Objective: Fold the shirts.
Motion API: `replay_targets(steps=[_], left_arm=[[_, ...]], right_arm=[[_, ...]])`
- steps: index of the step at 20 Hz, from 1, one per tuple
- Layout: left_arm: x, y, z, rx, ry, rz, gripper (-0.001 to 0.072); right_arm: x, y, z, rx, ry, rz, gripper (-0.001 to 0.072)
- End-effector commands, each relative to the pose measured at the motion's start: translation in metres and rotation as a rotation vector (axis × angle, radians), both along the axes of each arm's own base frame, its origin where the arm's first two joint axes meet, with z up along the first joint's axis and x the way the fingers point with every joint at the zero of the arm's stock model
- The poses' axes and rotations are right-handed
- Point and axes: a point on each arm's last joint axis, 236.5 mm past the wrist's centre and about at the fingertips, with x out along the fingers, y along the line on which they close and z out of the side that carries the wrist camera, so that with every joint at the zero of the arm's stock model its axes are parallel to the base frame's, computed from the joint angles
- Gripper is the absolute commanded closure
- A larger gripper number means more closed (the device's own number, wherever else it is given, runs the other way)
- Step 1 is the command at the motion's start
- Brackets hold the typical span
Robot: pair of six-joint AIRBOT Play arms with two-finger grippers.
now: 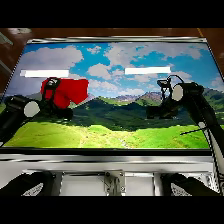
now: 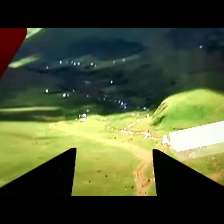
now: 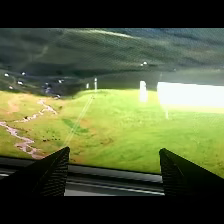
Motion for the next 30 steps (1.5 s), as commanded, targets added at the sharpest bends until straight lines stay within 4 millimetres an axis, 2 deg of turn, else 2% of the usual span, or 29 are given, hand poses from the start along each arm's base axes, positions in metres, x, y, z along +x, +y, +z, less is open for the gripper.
replay_targets(steps=[1,2,3,5,6,7,8,9,10,14,17,20,22,23,24,26,28,30], left_arm=[[0.040,-0.017,0.019,-0.080,-0.178,0.005,0.0141],[0.059,-0.011,0.028,-0.074,-0.252,0.022,0.0141],[0.076,0.006,0.035,-0.068,-0.279,0.094,0.0140],[0.114,0.058,0.045,-0.080,-0.278,0.277,0.0027],[0.132,0.089,0.047,-0.072,-0.267,0.353,0.0027],[0.147,0.120,0.044,-0.059,-0.245,0.424,0.0024],[0.158,0.145,0.037,-0.053,-0.210,0.481,-0.0009],[0.167,0.166,0.025,-0.065,-0.157,0.532,-0.0010],[0.173,0.177,0.009,-0.095,-0.093,0.569,-0.0011],[0.185,0.187,-0.056,-0.190,0.076,0.620,-0.0012],[0.183,0.180,-0.098,-0.199,0.160,0.620,-0.0012],[0.186,0.159,-0.119,-0.239,0.193,0.563,-0.0011],[0.184,0.153,-0.127,-0.241,0.213,0.558,-0.0005],[0.186,0.148,-0.124,-0.267,0.213,0.558,0.0294],[0.190,0.138,-0.116,-0.315,0.204,0.548,0.0636],[0.207,0.119,-0.078,-0.394,0.114,0.479,0.0658],[0.220,0.092,-0.009,-0.436,-0.027,0.358,0.0658],[0.211,0.059,0.062,-0.441,-0.151,0.238,0.0658]], right_arm=[[0.005,0.002,0.001,0.008,-0.023,-0.003,0.0029],[0.006,0.002,0.001,0.010,-0.026,-0.003,0.0029],[0.006,0.003,0.001,0.013,-0.026,-0.004,0.0029],[0.007,0.005,0.001,0.020,-0.028,-0.005,0.0029],[0.008,0.006,0.002,0.027,-0.034,-0.007,0.0029],[0.010,0.008,0.002,0.035,-0.043,-0.009,0.0029],[0.012,0.010,0.003,0.045,-0.052,-0.012,0.0029],[0.014,0.013,0.004,0.056,-0.061,-0.015,0.0029],[0.016,0.015,0.005,0.067,-0.069,-0.018,0.0029],[0.020,0.021,0.006,0.093,-0.083,-0.024,0.0029],[0.020,0.021,0.006,0.092,-0.083,-0.024,0.0029],[0.020,0.022,0.007,0.097,-0.083,-0.026,0.0029],[0.020,0.022,0.007,0.099,-0.082,-0.029,0.0029],[0.020,0.022,0.007,0.100,-0.081,-0.029,0.0029],[0.020,0.022,0.007,0.099,-0.081,-0.029,0.0029],[0.020,0.021,0.007,0.095,-0.084,-0.027,0.0029],[0.022,0.022,0.007,0.097,-0.093,-0.029,0.0029],[0.030,0.023,0.009,0.104,-0.128,-0.034,0.0030]])
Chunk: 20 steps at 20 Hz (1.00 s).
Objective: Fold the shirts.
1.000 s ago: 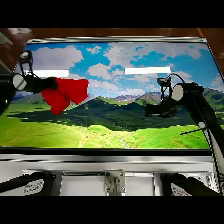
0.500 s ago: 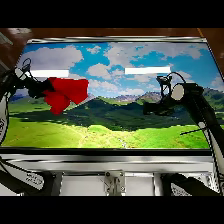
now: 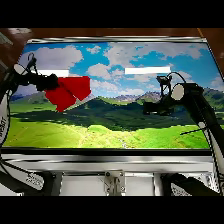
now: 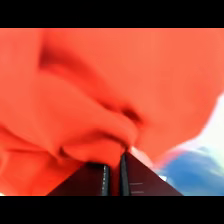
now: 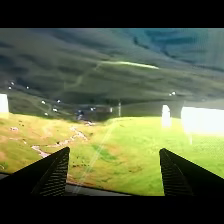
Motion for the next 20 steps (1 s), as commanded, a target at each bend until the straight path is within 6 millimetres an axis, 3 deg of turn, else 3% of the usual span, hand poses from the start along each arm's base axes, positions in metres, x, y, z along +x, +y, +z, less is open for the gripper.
replay_targets(steps=[1,4,6,8,9,11,13,16,19,20], left_arm=[[-0.017,-0.062,0.118,-0.007,-0.246,-0.178,0.0658],[-0.084,-0.127,0.209,-0.009,-0.379,-0.350,0.0658],[-0.135,-0.168,0.255,-0.024,-0.463,-0.464,0.0658],[-0.179,-0.203,0.284,-0.066,-0.513,-0.547,0.0658],[-0.196,-0.218,0.288,-0.083,-0.514,-0.585,0.0658],[-0.221,-0.244,0.272,-0.097,-0.454,-0.654,0.0658],[-0.237,-0.271,0.237,-0.112,-0.366,-0.705,0.0658],[-0.259,-0.308,0.156,-0.135,-0.224,-0.722,0.0658],[-0.266,-0.333,0.074,-0.162,-0.125,-0.630,0.0657],[-0.266,-0.340,0.053,-0.195,-0.091,-0.586,0.0611]], right_arm=[[0.013,0.002,0.003,0.008,-0.055,-0.009,0.0029],[0.004,0.001,0.002,0.003,-0.018,0.004,0.0037],[-0.019,-0.002,0.001,-0.019,0.058,0.066,0.0212],[-0.038,-0.011,0.007,-0.053,0.104,0.113,0.0210],[-0.045,-0.015,0.011,-0.068,0.116,0.124,0.0198],[-0.057,-0.022,0.017,-0.094,0.141,0.133,0.0067],[-0.068,-0.028,0.018,-0.113,0.181,0.141,0.0067],[-0.077,-0.044,0.017,-0.180,0.220,0.144,0.0068],[-0.073,-0.062,0.017,-0.256,0.210,0.140,0.0068],[-0.072,-0.063,0.017,-0.260,0.204,0.138,0.0068]])
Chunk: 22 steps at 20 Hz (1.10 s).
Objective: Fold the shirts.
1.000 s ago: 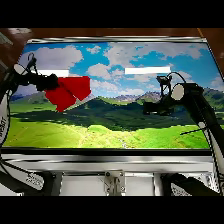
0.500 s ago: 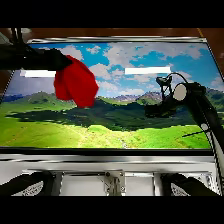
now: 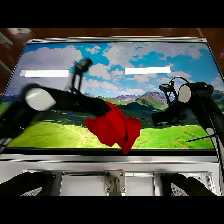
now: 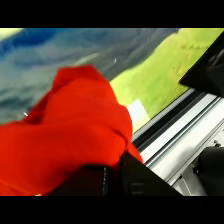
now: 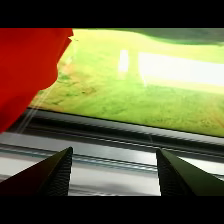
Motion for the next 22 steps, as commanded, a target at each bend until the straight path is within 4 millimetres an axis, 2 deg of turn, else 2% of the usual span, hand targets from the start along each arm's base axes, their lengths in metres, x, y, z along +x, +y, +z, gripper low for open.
replay_targets(steps=[1,2,3,4,5,7,9,11,13,14,16,19,22], left_arm=[[-0.008,-0.027,-0.069,-0.059,0.135,0.115,0.0324],[-0.004,-0.027,-0.070,-0.070,0.160,0.131,-0.0013],[0.002,-0.020,-0.067,-0.068,0.169,0.142,-0.0008],[0.011,-0.002,-0.062,-0.041,0.175,0.137,-0.0008],[0.018,0.024,-0.057,0.004,0.179,0.117,-0.0007],[0.033,0.089,-0.052,0.091,0.191,0.136,0.0000],[0.044,0.165,-0.057,0.161,0.233,0.254,0.0003],[0.037,0.221,-0.082,0.169,0.343,0.369,0.0002],[0.021,0.248,-0.122,0.171,0.466,0.451,0.0001],[0.012,0.247,-0.139,0.155,0.509,0.450,0.0000],[0.005,0.225,-0.166,0.060,0.574,0.441,0.0000],[0.014,0.197,-0.191,-0.017,0.598,0.455,0.0001],[0.024,0.165,-0.204,-0.066,0.618,0.439,0.0004]], right_arm=[[-0.001,-0.015,0.001,-0.060,0.001,0.005,0.0068],[0.000,-0.014,0.001,-0.060,-0.003,0.004,0.0068],[0.001,-0.016,0.000,-0.064,-0.005,0.004,0.0068],[0.002,-0.019,0.001,-0.078,-0.009,0.005,0.0068],[0.003,-0.023,0.001,-0.098,-0.014,0.006,0.0068],[0.007,-0.037,0.002,-0.157,-0.028,0.008,0.0068],[0.011,-0.047,0.002,-0.168,-0.042,-0.015,0.0068],[0.017,-0.050,0.001,-0.123,-0.062,-0.064,0.0068],[0.025,-0.045,-0.002,-0.027,-0.083,-0.126,0.0068],[0.027,-0.040,-0.005,0.035,-0.085,-0.155,0.0068],[0.027,-0.026,-0.013,0.151,-0.073,-0.200,0.0068],[0.022,-0.015,-0.026,0.235,-0.051,-0.237,0.0068],[0.016,-0.010,-0.037,0.251,-0.031,-0.250,0.0068]])
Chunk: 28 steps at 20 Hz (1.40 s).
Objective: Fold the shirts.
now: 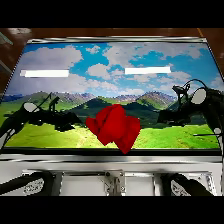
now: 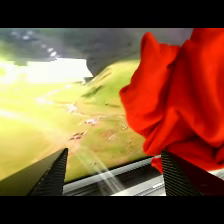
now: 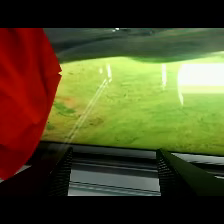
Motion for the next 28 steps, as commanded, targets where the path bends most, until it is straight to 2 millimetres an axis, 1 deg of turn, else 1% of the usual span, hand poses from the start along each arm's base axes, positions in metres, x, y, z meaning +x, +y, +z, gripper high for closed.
replay_targets(steps=[1,3,5,6,7,8,9,10,12,13,16,18,20,21,23,25,26,27,28], left_arm=[[0.011,-0.033,-0.021,-0.067,0.010,0.041,0.0006],[0.014,-0.043,-0.030,-0.065,0.018,0.034,0.0008],[0.022,-0.049,-0.035,-0.075,0.016,0.043,0.0011],[0.028,-0.051,-0.036,-0.082,0.012,0.065,0.0049],[0.034,-0.053,-0.036,-0.087,0.005,0.086,0.0198],[0.038,-0.056,-0.036,-0.090,-0.011,0.093,0.0416],[0.040,-0.058,-0.035,-0.096,-0.028,0.087,0.0543],[0.040,-0.060,-0.034,-0.103,-0.031,0.083,0.0604],[0.034,-0.063,-0.030,-0.114,-0.044,0.032,0.0657],[0.030,-0.065,-0.028,-0.122,-0.039,0.015,0.0657],[0.024,-0.068,-0.019,-0.141,-0.050,-0.027,0.0657],[0.025,-0.069,-0.014,-0.142,-0.066,-0.027,0.0658],[0.026,-0.069,-0.012,-0.143,-0.072,-0.028,0.0657],[0.026,-0.069,-0.012,-0.143,-0.078,-0.033,0.0658],[0.027,-0.068,-0.012,-0.142,-0.080,-0.031,0.0658],[0.029,-0.068,-0.008,-0.138,-0.106,-0.040,0.0658],[0.033,-0.066,-0.003,-0.132,-0.133,-0.033,0.0659],[0.043,-0.063,0.006,-0.116,-0.194,-0.024,0.0660],[0.057,-0.057,0.022,-0.089,-0.281,-0.002,0.0661]], right_arm=[[-0.004,0.011,-0.010,0.067,0.010,-0.029,0.0069],[-0.007,0.012,-0.013,0.068,0.021,-0.029,0.0068],[-0.006,0.012,-0.014,0.069,0.018,-0.031,0.0069],[-0.005,0.013,-0.014,0.073,0.015,-0.035,0.0069],[-0.004,0.017,-0.015,0.095,0.022,-0.041,0.0069],[-0.003,0.025,-0.018,0.127,0.039,-0.049,0.0066],[-0.001,0.035,-0.023,0.177,0.060,-0.063,0.0037],[0.003,0.048,-0.028,0.232,0.077,-0.071,0.0037],[0.011,0.071,-0.044,0.321,0.119,-0.090,0.0037],[0.013,0.082,-0.054,0.345,0.141,-0.087,0.0037],[0.010,0.104,-0.085,0.330,0.189,-0.053,0.0037],[0.006,0.119,-0.095,0.331,0.206,-0.032,0.0038],[0.005,0.129,-0.101,0.325,0.202,-0.014,0.0040],[0.007,0.133,-0.103,0.321,0.192,-0.012,0.0076],[0.013,0.140,-0.105,0.332,0.170,-0.032,0.0228],[0.018,0.142,-0.102,0.349,0.158,-0.047,0.0587],[0.020,0.142,-0.097,0.362,0.155,-0.049,0.0642],[0.024,0.140,-0.087,0.372,0.137,-0.032,0.0643],[0.033,0.137,-0.072,0.381,0.094,-0.011,0.0644]])
